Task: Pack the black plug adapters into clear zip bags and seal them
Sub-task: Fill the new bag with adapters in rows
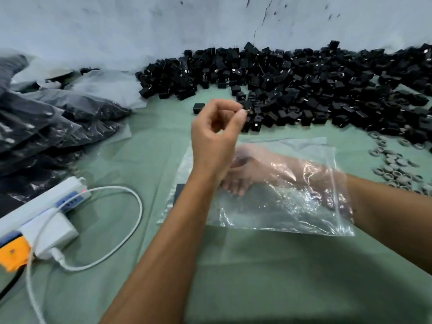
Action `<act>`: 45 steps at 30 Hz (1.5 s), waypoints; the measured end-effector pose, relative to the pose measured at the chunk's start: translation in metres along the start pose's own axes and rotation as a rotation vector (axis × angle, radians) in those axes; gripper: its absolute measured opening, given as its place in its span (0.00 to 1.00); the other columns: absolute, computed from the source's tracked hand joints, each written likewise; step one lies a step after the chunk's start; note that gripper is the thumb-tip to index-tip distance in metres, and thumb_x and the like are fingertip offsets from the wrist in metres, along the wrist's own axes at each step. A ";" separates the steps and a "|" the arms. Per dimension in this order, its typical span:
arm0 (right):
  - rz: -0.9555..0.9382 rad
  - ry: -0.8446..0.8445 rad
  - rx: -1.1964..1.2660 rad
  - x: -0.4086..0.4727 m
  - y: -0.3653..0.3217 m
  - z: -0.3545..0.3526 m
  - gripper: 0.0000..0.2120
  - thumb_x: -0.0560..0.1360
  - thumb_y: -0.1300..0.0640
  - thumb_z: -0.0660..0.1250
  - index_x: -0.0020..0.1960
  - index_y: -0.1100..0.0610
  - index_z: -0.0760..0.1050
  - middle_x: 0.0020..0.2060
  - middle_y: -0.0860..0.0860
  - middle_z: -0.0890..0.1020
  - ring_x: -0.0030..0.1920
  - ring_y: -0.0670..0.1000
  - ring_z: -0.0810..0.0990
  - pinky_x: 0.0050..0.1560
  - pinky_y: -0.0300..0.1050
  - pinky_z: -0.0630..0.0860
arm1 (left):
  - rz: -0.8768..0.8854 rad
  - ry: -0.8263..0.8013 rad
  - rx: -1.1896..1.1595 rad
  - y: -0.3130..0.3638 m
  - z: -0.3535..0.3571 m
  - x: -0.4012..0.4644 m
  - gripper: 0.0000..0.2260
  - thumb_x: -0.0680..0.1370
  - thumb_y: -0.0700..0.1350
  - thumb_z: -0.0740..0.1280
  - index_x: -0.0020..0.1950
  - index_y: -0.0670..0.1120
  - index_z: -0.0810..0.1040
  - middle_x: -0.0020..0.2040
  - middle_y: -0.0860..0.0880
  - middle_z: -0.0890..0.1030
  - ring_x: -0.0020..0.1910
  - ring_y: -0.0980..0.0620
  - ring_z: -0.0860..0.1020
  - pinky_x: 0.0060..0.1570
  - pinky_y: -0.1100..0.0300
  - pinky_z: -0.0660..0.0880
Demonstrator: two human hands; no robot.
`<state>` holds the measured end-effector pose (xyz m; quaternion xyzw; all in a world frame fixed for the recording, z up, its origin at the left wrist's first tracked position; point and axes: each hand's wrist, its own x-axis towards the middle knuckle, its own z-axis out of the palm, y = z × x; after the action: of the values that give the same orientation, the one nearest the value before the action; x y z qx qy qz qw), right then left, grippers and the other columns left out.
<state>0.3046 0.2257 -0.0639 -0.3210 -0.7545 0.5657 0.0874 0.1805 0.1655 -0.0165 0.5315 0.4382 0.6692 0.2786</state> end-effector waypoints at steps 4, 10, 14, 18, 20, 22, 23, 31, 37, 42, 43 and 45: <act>-0.019 0.063 -0.008 0.009 -0.007 0.008 0.07 0.79 0.54 0.71 0.56 0.49 0.84 0.42 0.53 0.88 0.36 0.51 0.87 0.34 0.39 0.82 | -0.324 0.477 -0.354 -0.033 -0.044 0.012 0.06 0.80 0.38 0.64 0.44 0.45 0.76 0.33 0.51 0.72 0.29 0.55 0.66 0.25 0.62 0.59; 0.031 0.142 0.016 0.037 -0.012 0.020 0.07 0.81 0.62 0.69 0.58 0.59 0.82 0.31 0.46 0.85 0.29 0.43 0.83 0.27 0.33 0.76 | -0.474 0.617 -0.511 -0.045 -0.056 0.013 0.04 0.80 0.42 0.63 0.45 0.45 0.75 0.35 0.50 0.72 0.27 0.54 0.66 0.24 0.62 0.58; 0.057 0.087 0.050 0.055 -0.014 0.025 0.06 0.81 0.58 0.69 0.52 0.61 0.80 0.28 0.46 0.84 0.25 0.43 0.82 0.25 0.32 0.74 | -0.468 0.651 -0.549 -0.044 -0.063 0.015 0.04 0.79 0.43 0.64 0.45 0.45 0.74 0.36 0.51 0.71 0.28 0.54 0.65 0.25 0.62 0.56; 0.095 0.096 -0.052 0.071 -0.006 0.026 0.23 0.76 0.47 0.73 0.56 0.68 0.82 0.30 0.51 0.85 0.26 0.46 0.82 0.24 0.34 0.74 | -0.395 0.670 -0.522 -0.041 -0.062 0.015 0.06 0.79 0.40 0.63 0.43 0.45 0.74 0.33 0.51 0.72 0.29 0.54 0.65 0.26 0.61 0.55; 0.105 0.102 -0.112 0.077 0.001 0.023 0.19 0.78 0.47 0.73 0.54 0.64 0.84 0.31 0.53 0.85 0.26 0.48 0.83 0.24 0.35 0.75 | -0.319 0.654 -0.459 -0.039 -0.060 0.013 0.07 0.80 0.38 0.63 0.42 0.45 0.74 0.33 0.50 0.72 0.30 0.53 0.65 0.27 0.60 0.55; 0.076 0.123 -0.105 0.079 0.009 0.021 0.09 0.80 0.55 0.73 0.56 0.59 0.83 0.32 0.52 0.86 0.26 0.48 0.83 0.24 0.35 0.75 | -0.231 0.621 -0.388 -0.038 -0.058 0.012 0.07 0.81 0.37 0.62 0.43 0.44 0.74 0.34 0.49 0.72 0.31 0.54 0.66 0.27 0.60 0.56; 0.065 0.125 -0.097 0.080 0.011 0.021 0.08 0.80 0.59 0.73 0.58 0.58 0.83 0.31 0.52 0.86 0.26 0.48 0.83 0.24 0.35 0.75 | -0.195 0.600 -0.362 -0.038 -0.057 0.012 0.07 0.81 0.37 0.62 0.43 0.44 0.74 0.35 0.49 0.72 0.31 0.54 0.66 0.26 0.60 0.57; 0.045 0.063 -0.120 0.087 0.001 0.028 0.10 0.76 0.54 0.72 0.38 0.42 0.85 0.24 0.49 0.82 0.20 0.45 0.78 0.19 0.34 0.71 | -0.262 0.531 -0.223 -0.044 -0.054 0.010 0.06 0.80 0.40 0.63 0.43 0.43 0.75 0.35 0.49 0.73 0.33 0.52 0.67 0.30 0.57 0.61; 0.078 0.044 -0.271 0.079 -0.009 0.028 0.18 0.78 0.68 0.70 0.39 0.47 0.77 0.23 0.48 0.81 0.20 0.44 0.78 0.20 0.34 0.71 | -0.317 0.389 0.051 -0.045 -0.048 0.007 0.09 0.78 0.46 0.65 0.43 0.41 0.76 0.36 0.49 0.75 0.36 0.50 0.70 0.39 0.40 0.74; 0.030 -0.055 0.010 0.022 0.000 -0.001 0.14 0.81 0.59 0.68 0.65 0.48 0.77 0.49 0.57 0.87 0.39 0.53 0.85 0.38 0.42 0.83 | -0.306 0.377 0.226 -0.049 -0.048 0.007 0.07 0.79 0.43 0.65 0.41 0.43 0.76 0.35 0.52 0.76 0.33 0.57 0.71 0.37 0.59 0.74; 0.037 -0.052 -0.061 0.011 0.003 -0.010 0.13 0.82 0.56 0.67 0.65 0.47 0.78 0.52 0.53 0.87 0.43 0.51 0.86 0.43 0.41 0.85 | -0.297 0.374 0.253 -0.050 -0.049 0.007 0.07 0.78 0.43 0.66 0.40 0.44 0.75 0.34 0.53 0.76 0.31 0.59 0.70 0.35 0.66 0.71; 0.053 -0.086 -0.097 -0.015 0.011 -0.029 0.12 0.83 0.57 0.66 0.64 0.49 0.81 0.52 0.49 0.87 0.47 0.51 0.87 0.47 0.42 0.85 | -0.292 0.369 0.288 -0.052 -0.049 0.006 0.08 0.78 0.43 0.66 0.39 0.45 0.75 0.33 0.54 0.75 0.30 0.61 0.69 0.31 0.70 0.68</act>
<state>0.3354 0.2418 -0.0604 -0.3202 -0.7753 0.5439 0.0245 0.1273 0.1801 -0.0621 0.3658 0.6442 0.6382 0.2093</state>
